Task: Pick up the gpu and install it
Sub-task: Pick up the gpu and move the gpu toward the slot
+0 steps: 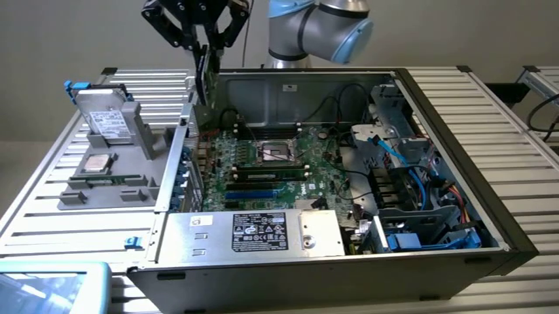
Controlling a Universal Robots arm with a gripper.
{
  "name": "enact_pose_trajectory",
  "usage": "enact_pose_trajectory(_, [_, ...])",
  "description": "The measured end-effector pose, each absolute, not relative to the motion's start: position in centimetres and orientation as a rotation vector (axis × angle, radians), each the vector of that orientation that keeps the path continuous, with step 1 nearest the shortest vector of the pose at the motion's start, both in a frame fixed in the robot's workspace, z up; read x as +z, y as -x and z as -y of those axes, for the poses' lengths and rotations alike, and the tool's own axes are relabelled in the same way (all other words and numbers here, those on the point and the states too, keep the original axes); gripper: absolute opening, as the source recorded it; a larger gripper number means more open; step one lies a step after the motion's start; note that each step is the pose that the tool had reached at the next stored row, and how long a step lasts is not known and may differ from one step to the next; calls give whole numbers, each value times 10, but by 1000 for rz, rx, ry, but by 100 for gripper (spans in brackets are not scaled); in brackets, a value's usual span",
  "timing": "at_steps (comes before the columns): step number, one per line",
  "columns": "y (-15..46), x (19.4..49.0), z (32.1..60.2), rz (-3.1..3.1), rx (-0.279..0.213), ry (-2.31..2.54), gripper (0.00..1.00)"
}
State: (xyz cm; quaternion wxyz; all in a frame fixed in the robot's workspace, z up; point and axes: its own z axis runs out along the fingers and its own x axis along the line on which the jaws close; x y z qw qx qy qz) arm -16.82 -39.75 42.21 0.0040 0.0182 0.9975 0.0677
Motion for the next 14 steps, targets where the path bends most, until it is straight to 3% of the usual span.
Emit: enact_pose_trajectory(14, [116, 422, 420, -3145, 194, -59, 29])
